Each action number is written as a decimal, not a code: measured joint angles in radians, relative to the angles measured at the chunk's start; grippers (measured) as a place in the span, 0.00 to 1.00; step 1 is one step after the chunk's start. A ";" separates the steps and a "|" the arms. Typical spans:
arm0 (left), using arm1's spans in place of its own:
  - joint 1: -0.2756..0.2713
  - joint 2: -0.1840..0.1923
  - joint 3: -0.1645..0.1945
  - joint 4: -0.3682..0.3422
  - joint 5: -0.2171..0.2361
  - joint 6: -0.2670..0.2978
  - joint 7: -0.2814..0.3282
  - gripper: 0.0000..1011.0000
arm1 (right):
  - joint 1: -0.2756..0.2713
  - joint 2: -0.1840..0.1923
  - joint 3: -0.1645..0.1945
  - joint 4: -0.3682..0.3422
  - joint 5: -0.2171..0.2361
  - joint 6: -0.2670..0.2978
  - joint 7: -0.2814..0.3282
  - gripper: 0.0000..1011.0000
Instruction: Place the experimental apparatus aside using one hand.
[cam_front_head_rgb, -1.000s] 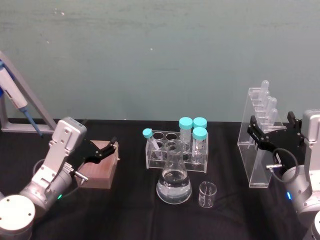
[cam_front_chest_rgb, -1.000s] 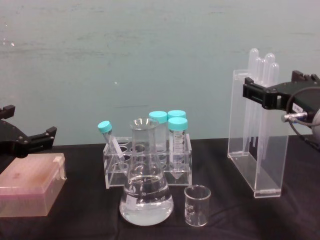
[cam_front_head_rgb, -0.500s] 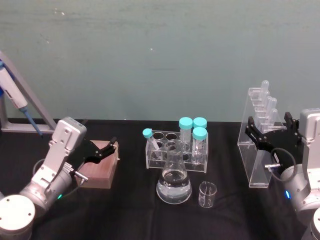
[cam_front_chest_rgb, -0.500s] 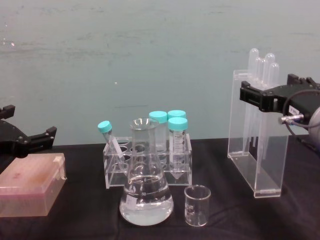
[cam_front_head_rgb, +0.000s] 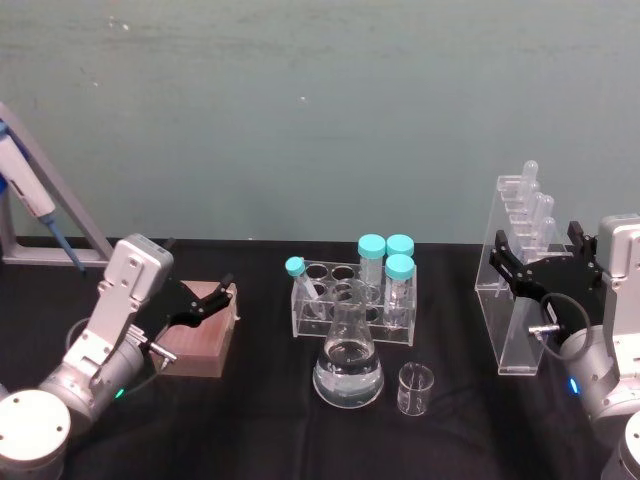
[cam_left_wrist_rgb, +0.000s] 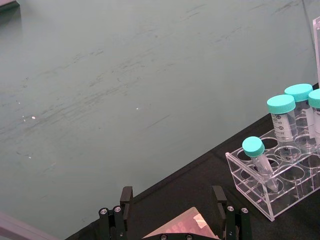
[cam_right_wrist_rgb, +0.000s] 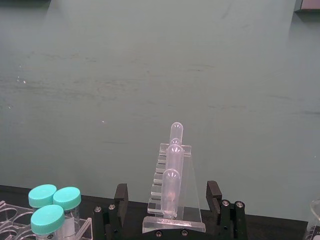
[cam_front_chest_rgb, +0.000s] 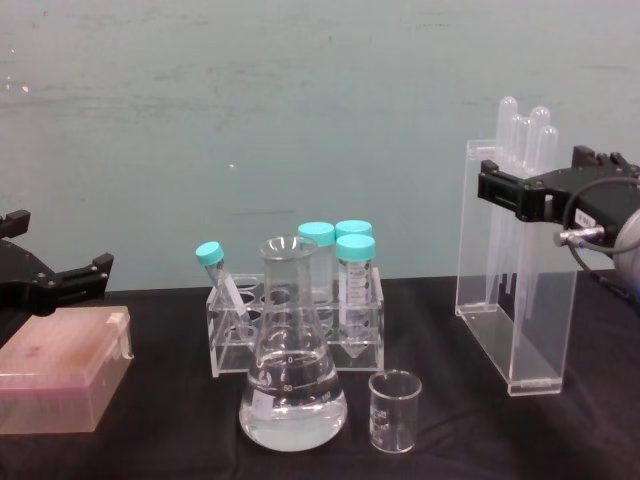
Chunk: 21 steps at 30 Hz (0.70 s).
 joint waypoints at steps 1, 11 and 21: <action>0.000 0.000 0.000 0.000 0.000 0.000 0.000 0.99 | 0.000 -0.001 0.001 0.000 0.000 0.000 0.001 0.99; 0.000 0.000 0.000 0.000 0.000 0.000 0.000 0.99 | 0.002 -0.014 0.014 0.006 0.000 0.016 0.013 0.99; 0.000 0.000 0.000 0.000 0.000 0.000 0.000 0.99 | 0.006 -0.019 0.018 0.012 0.005 0.021 0.021 0.99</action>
